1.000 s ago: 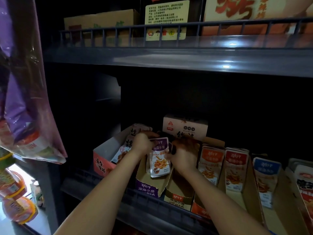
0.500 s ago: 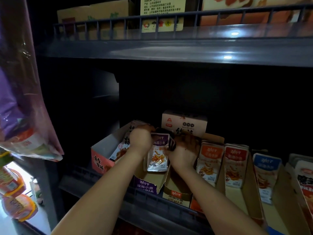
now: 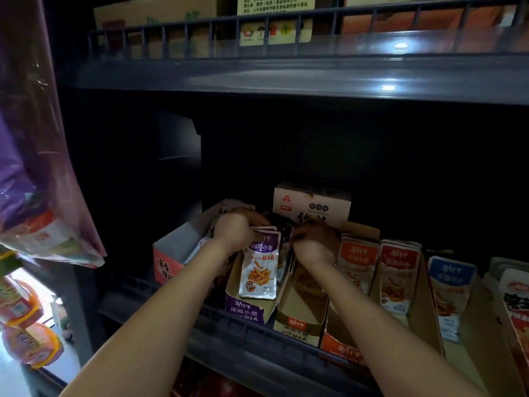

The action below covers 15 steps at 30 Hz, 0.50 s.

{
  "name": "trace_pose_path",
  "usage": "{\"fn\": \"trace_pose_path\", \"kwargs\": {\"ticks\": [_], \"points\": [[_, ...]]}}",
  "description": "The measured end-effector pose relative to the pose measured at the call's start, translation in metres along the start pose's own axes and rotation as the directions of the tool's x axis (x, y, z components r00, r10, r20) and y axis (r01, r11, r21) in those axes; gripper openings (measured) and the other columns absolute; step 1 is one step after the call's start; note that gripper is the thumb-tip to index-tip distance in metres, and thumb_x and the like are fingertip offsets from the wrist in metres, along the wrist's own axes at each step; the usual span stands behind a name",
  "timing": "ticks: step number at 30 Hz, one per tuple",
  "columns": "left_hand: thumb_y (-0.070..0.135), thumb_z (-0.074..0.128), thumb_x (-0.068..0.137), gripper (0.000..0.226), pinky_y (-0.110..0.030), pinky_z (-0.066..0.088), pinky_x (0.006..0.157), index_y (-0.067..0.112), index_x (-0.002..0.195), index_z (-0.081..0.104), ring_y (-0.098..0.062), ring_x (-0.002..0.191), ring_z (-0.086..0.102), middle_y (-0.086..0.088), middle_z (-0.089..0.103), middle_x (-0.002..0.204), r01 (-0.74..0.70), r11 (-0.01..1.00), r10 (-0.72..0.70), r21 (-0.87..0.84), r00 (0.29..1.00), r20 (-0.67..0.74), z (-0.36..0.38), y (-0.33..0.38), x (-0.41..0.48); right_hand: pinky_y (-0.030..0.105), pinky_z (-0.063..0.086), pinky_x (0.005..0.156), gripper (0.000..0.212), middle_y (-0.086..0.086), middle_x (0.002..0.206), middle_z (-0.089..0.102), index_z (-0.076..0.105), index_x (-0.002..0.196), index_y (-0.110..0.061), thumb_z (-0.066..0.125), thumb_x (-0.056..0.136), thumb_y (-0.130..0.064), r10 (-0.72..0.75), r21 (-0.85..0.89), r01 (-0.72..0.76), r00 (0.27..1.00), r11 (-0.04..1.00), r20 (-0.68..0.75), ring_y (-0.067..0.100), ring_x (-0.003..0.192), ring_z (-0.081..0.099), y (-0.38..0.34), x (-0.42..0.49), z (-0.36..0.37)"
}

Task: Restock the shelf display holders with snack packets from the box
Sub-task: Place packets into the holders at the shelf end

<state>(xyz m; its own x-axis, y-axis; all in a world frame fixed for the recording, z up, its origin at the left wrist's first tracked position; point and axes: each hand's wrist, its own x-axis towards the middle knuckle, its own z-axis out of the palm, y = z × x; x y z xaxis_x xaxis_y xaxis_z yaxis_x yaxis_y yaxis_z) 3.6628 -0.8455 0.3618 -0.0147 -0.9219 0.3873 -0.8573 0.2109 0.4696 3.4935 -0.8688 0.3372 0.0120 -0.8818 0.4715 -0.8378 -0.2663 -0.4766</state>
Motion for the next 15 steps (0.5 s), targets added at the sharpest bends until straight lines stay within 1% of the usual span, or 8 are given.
{"fn": "trace_pose_path", "kwargs": {"ticks": [2,5,7,9,11,13,15], "points": [[0.018,0.073,0.080,0.037,-0.019,0.042,0.089,0.027,0.116,0.067,-0.009,0.110,0.058,0.008,0.066,0.119,0.011,1.000,-0.011,0.016,1.000,-0.006,-0.001,0.000,0.000,0.026,0.046,0.089,0.017,-0.001,0.113,0.067,0.076,0.095,-0.027,0.060,0.088,-0.026,0.007,-0.021,-0.007,1.000,1.000,-0.017,0.023,0.108,0.058,-0.003,0.001,0.003],[0.011,0.071,0.081,0.043,-0.016,0.040,0.087,0.021,0.122,0.063,-0.012,0.112,0.058,0.003,0.064,0.123,0.015,1.000,-0.015,0.008,1.000,0.001,-0.001,0.000,0.000,0.025,0.046,0.082,0.018,-0.004,0.108,0.068,0.075,0.090,-0.031,0.058,0.087,-0.025,0.028,-0.029,-0.029,0.999,0.999,-0.023,0.023,0.105,0.060,-0.006,0.006,0.006],[0.006,0.070,0.081,0.045,-0.013,0.039,0.083,0.017,0.123,0.062,-0.014,0.113,0.058,0.000,0.063,0.124,0.030,0.999,-0.029,-0.025,1.000,0.003,0.000,0.000,0.001,0.023,0.043,0.075,0.020,-0.006,0.104,0.069,0.074,0.089,-0.032,0.055,0.089,-0.023,0.028,-0.065,-0.028,1.000,0.997,0.003,0.021,0.102,0.060,-0.006,0.010,0.003],[0.002,0.069,0.080,0.043,-0.011,0.040,0.078,0.016,0.121,0.064,-0.014,0.109,0.060,-0.002,0.065,0.121,0.058,0.994,-0.058,-0.088,0.998,0.006,0.000,-0.002,0.001,0.023,0.039,0.075,0.023,-0.005,0.107,0.068,0.073,0.094,-0.033,0.052,0.091,-0.023,0.008,-0.118,-0.005,1.000,0.993,0.026,0.021,0.104,0.059,-0.006,0.013,-0.002],[0.001,0.069,0.080,0.040,-0.014,0.043,0.075,0.018,0.116,0.067,-0.014,0.104,0.062,-0.001,0.067,0.117,0.091,0.986,-0.090,-0.140,0.996,0.014,0.000,-0.002,0.001,0.024,0.043,0.079,0.024,-0.003,0.109,0.067,0.073,0.098,-0.032,0.050,0.092,-0.026,-0.014,-0.153,0.020,0.999,0.988,0.040,0.022,0.105,0.060,-0.007,0.015,-0.003],[0.004,0.068,0.081,0.035,-0.017,0.046,0.077,0.020,0.112,0.069,-0.013,0.102,0.063,0.001,0.069,0.114,0.106,0.987,-0.105,-0.117,0.994,0.012,0.000,-0.001,0.002,0.025,0.048,0.080,0.024,-0.002,0.106,0.069,0.073,0.097,-0.032,0.050,0.092,-0.029,-0.005,-0.190,0.009,1.000,0.982,0.022,0.021,0.100,0.062,-0.009,0.017,-0.001],[0.006,0.066,0.082,0.032,-0.023,0.050,0.083,0.022,0.110,0.070,-0.014,0.101,0.063,0.001,0.069,0.113,0.112,0.990,-0.112,-0.080,0.994,0.006,0.002,0.001,0.002,0.028,0.052,0.078,0.023,0.000,0.099,0.069,0.073,0.093,-0.028,0.049,0.092,-0.028,-0.002,-0.216,-0.001,1.000,0.976,-0.015,0.022,0.094,0.064,-0.011,0.018,0.001]]}}
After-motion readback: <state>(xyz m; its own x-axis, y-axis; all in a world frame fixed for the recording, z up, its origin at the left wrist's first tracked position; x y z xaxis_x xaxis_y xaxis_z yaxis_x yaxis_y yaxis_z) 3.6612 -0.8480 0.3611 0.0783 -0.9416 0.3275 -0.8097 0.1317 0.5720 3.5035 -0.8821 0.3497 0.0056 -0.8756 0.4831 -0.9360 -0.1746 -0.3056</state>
